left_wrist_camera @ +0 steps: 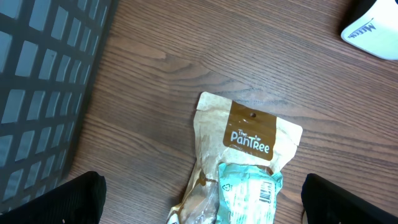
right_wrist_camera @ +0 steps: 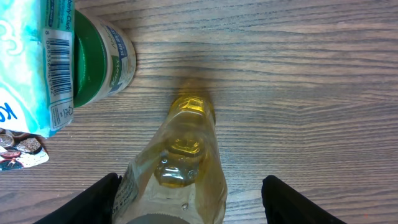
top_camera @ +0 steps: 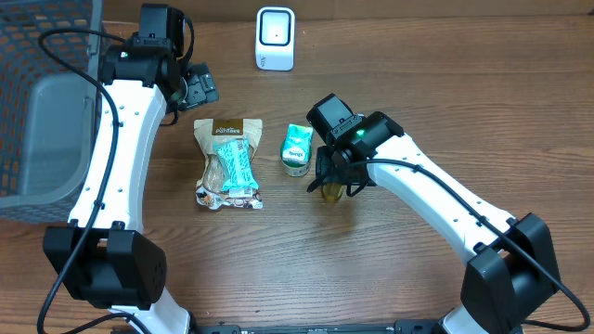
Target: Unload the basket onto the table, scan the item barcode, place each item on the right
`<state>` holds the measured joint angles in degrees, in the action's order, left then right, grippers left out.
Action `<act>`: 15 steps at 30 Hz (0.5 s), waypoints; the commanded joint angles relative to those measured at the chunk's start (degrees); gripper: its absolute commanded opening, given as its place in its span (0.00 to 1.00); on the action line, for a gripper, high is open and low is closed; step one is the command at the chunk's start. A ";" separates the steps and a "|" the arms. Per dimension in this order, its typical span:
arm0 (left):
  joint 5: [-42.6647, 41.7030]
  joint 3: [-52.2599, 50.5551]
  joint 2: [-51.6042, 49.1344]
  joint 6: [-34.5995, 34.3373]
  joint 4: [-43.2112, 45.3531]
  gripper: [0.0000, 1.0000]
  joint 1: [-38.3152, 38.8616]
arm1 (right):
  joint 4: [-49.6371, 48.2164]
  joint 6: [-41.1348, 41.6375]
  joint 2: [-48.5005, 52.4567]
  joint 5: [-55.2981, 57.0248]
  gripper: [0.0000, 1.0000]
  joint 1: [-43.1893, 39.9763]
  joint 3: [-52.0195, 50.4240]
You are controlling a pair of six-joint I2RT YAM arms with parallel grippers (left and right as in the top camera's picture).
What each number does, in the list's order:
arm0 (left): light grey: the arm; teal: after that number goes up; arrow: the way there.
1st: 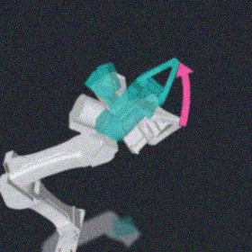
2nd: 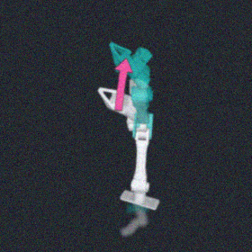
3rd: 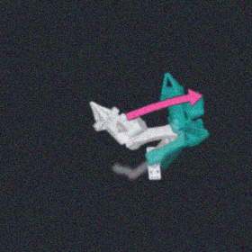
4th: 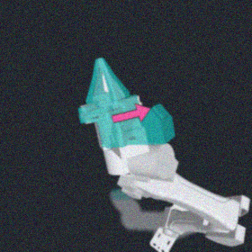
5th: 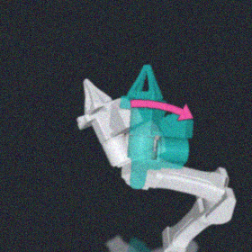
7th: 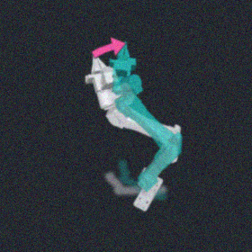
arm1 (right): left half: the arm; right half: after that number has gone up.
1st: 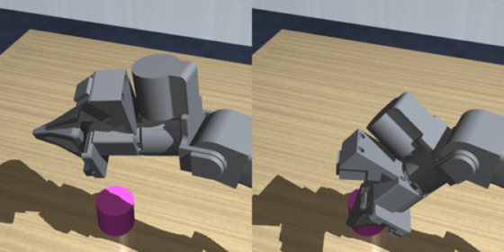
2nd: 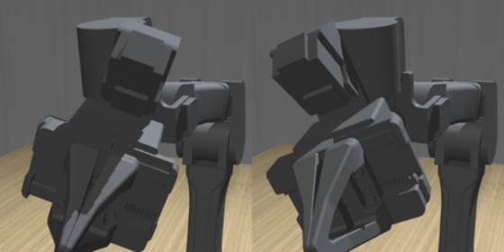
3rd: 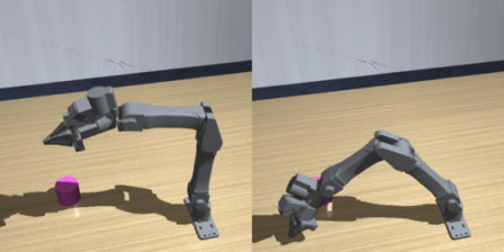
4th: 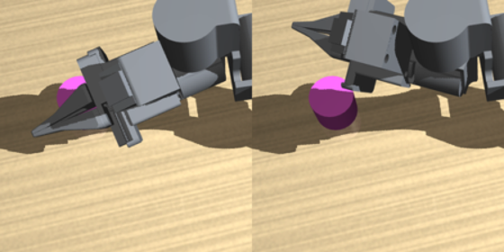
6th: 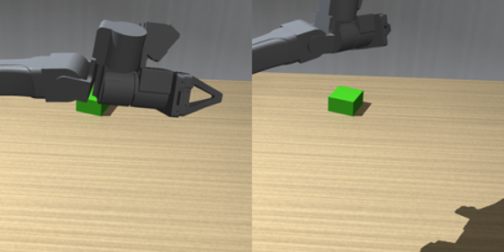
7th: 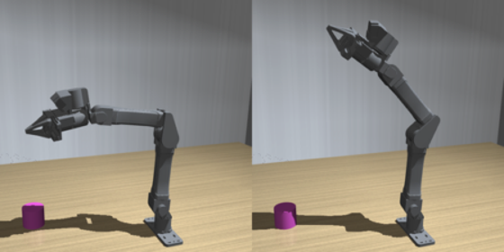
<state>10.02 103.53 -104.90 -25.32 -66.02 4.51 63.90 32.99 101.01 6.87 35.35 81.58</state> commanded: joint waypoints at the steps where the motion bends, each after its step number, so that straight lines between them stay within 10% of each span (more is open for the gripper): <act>1: 0.00 0.72 0.70 0.74 0.09 1.00 0.37 | -0.15 0.04 0.07 0.57 0.70 0.15 -0.31; 15: 0.00 0.72 0.70 0.74 0.09 1.00 0.37 | -0.17 0.04 0.07 0.57 0.73 0.15 -0.31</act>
<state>10.02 103.53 -104.90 -25.32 -66.02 4.51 63.90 32.99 101.01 6.87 35.35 81.58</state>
